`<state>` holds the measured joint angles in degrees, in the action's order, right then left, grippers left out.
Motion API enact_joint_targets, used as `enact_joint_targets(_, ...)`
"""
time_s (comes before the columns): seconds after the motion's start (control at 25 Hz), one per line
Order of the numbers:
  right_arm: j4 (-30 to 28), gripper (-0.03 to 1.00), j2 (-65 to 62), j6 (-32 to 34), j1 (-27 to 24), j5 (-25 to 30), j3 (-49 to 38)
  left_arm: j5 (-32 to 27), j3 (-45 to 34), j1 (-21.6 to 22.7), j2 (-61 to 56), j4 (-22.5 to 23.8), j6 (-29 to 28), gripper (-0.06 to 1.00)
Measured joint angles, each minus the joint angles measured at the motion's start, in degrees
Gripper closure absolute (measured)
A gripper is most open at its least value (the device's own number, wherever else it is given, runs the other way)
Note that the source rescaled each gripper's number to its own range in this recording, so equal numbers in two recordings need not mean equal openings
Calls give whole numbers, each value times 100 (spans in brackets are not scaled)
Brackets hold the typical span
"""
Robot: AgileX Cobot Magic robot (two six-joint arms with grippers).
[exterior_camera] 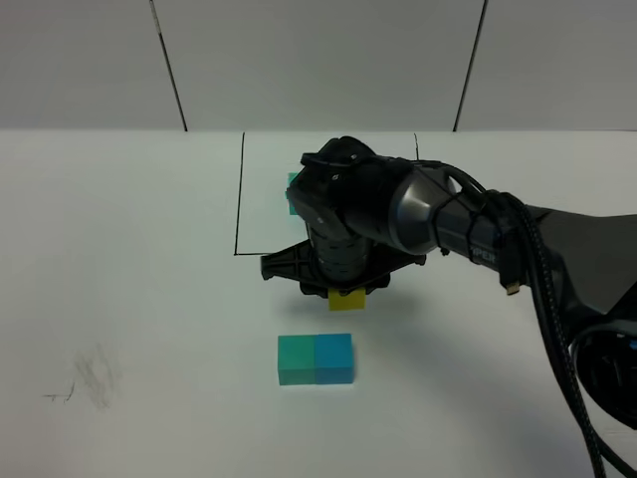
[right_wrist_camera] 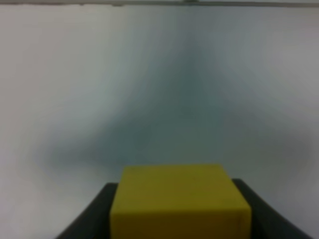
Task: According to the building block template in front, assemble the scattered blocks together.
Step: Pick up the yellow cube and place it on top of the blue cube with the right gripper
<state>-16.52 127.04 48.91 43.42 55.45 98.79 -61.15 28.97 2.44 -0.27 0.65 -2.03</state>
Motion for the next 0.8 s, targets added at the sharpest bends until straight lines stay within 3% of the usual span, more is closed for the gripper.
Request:
enact_joint_targets(0.16, -196, 70, 0, 279, 251, -15, 0, 0, 0, 0, 0, 0, 0, 42)
enact_joint_targets(0.8, -185, 70, 160, 305, 264, 217, 6, 0, 0, 0, 0, 0, 4, 42)
